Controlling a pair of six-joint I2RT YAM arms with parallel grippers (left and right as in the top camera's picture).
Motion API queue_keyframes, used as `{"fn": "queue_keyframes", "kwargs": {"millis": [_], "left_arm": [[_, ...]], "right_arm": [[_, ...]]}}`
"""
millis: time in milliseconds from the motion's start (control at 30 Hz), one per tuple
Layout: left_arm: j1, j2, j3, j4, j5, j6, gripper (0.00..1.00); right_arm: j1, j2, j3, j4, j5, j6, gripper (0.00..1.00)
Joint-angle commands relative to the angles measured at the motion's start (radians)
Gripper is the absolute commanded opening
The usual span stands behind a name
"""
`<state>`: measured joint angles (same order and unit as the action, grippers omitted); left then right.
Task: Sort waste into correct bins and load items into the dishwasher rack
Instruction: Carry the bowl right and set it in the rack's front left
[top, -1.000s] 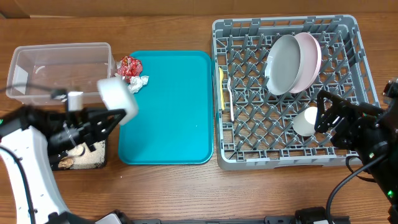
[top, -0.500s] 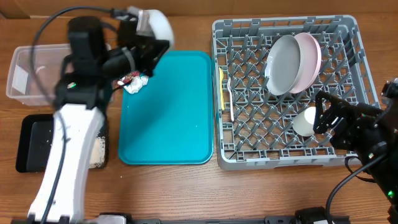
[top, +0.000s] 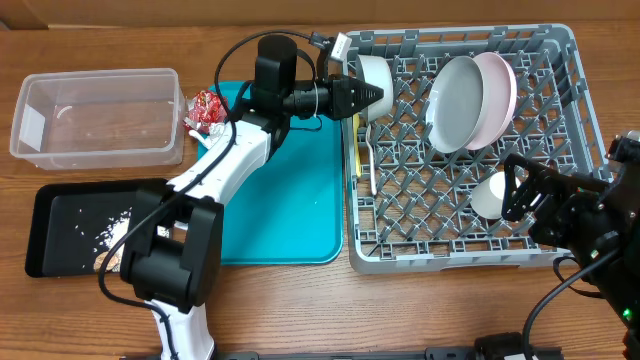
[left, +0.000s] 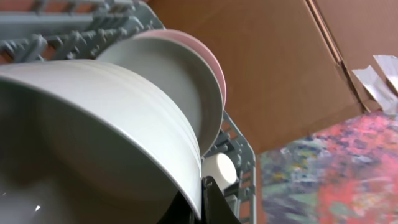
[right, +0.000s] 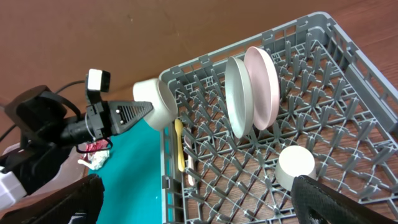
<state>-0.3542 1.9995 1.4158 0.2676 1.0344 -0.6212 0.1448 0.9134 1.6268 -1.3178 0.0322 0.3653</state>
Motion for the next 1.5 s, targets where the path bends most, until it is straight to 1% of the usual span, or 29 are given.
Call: {"fn": "queue_keyframes", "kwargs": {"millis": [0,67,167,333,533,700,800,867,933,1000,1100,1267,1467], "left_arm": [[-0.026,0.058,0.016,0.097,0.094,-0.048,0.04],[-0.040,0.083,0.016,0.152,0.093,-0.049,0.04],[-0.055,0.123,0.016,0.255,0.093,-0.097,0.04],[-0.059,0.170,0.016,0.321,0.073,-0.179,0.04],[-0.056,0.220,0.016,0.362,0.048,-0.279,0.04],[-0.016,0.220,0.016,0.349,0.058,-0.320,0.05],[0.008,0.220,0.016,0.298,0.070,-0.314,0.04],[0.021,0.220,0.016,0.249,0.080,-0.283,0.04],[0.031,0.220,0.016,0.238,0.101,-0.283,0.10],[0.043,0.220,0.016,0.232,0.124,-0.283,0.21],[0.076,0.220,0.016,0.208,0.158,-0.285,0.24],[0.141,0.219,0.016,0.200,0.202,-0.311,0.22],[0.178,0.218,0.016,0.175,0.250,-0.303,0.24]], "right_arm": [[0.001,-0.004,0.003,0.006,0.000,-0.006,1.00],[0.001,-0.004,0.003,0.005,0.000,-0.006,1.00],[0.001,-0.004,0.003,0.005,0.000,-0.006,1.00],[0.001,-0.003,0.003,0.003,-0.001,-0.006,1.00],[0.001,-0.004,0.003,0.002,-0.001,-0.006,1.00],[0.001,-0.004,0.003,0.003,0.000,-0.006,1.00],[0.001,-0.004,0.002,0.004,0.000,-0.006,1.00],[0.001,-0.003,0.002,0.007,0.000,-0.006,1.00],[0.001,-0.003,0.003,0.007,0.000,-0.006,1.00],[0.001,-0.003,0.003,0.007,0.000,-0.006,1.00],[0.001,-0.003,0.003,0.006,0.000,-0.006,1.00],[0.001,-0.003,0.003,0.012,0.000,-0.006,1.00],[0.001,-0.003,0.003,0.027,0.000,-0.006,1.00]]}}
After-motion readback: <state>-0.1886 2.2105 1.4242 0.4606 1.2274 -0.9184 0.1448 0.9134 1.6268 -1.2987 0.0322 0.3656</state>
